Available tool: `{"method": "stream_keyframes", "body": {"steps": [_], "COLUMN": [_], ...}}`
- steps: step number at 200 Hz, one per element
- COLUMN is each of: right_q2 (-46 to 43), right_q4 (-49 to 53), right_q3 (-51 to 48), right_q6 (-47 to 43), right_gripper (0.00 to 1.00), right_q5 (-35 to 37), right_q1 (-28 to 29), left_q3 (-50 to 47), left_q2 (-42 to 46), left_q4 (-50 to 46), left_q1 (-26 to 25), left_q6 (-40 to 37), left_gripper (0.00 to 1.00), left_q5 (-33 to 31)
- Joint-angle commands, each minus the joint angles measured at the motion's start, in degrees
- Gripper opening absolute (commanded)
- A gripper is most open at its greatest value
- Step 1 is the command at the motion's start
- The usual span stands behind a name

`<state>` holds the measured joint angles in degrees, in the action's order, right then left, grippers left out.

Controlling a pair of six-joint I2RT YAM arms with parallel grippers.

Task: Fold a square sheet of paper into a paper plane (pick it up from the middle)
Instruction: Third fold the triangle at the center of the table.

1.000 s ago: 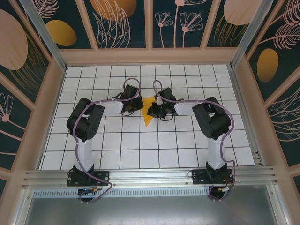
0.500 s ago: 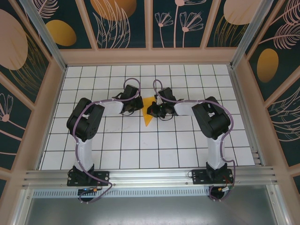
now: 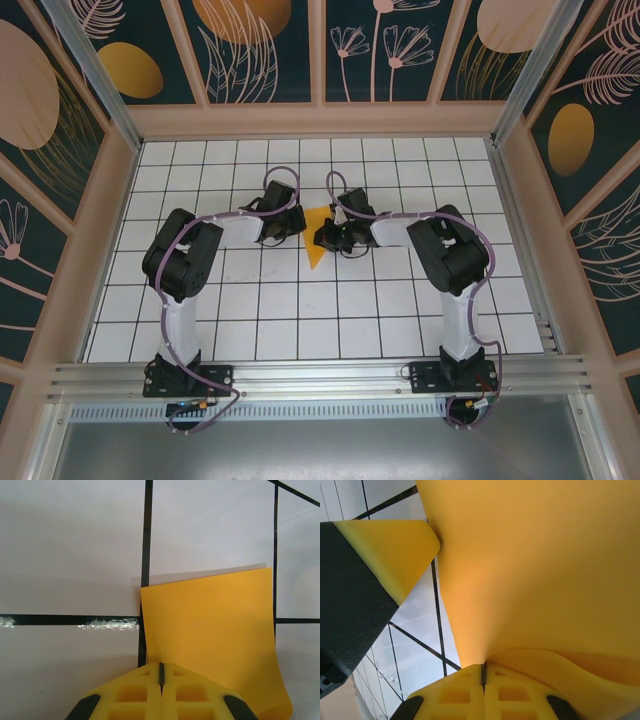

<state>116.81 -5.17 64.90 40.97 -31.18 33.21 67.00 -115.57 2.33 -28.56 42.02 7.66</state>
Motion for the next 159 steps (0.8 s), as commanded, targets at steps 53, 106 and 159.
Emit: {"method": "stream_keyframes", "body": {"steps": [53, 106, 159], "right_q2": [2.7, 2.0, 0.8], "right_q4": [0.2, -0.5, -1.4], "right_q3": [0.3, -0.4, -1.9], "right_q6": [-0.2, -0.4, -0.5], "right_gripper": [0.22, 0.32, 0.26], "right_q5": [0.9, 0.2, 0.2], "right_q1": [-0.2, -0.8, -1.6], "left_q3": [-3.8, -11.0, -16.9], "left_q2": [8.5, 15.0, 16.1], "left_q4": [-1.2, 3.3, 9.8], "left_q1": [1.5, 1.8, 1.0], "left_q6": [1.7, 3.1, 5.0], "left_gripper": [0.13, 0.14, 0.1], "left_q5": [-1.1, 4.2, 12.1]}}
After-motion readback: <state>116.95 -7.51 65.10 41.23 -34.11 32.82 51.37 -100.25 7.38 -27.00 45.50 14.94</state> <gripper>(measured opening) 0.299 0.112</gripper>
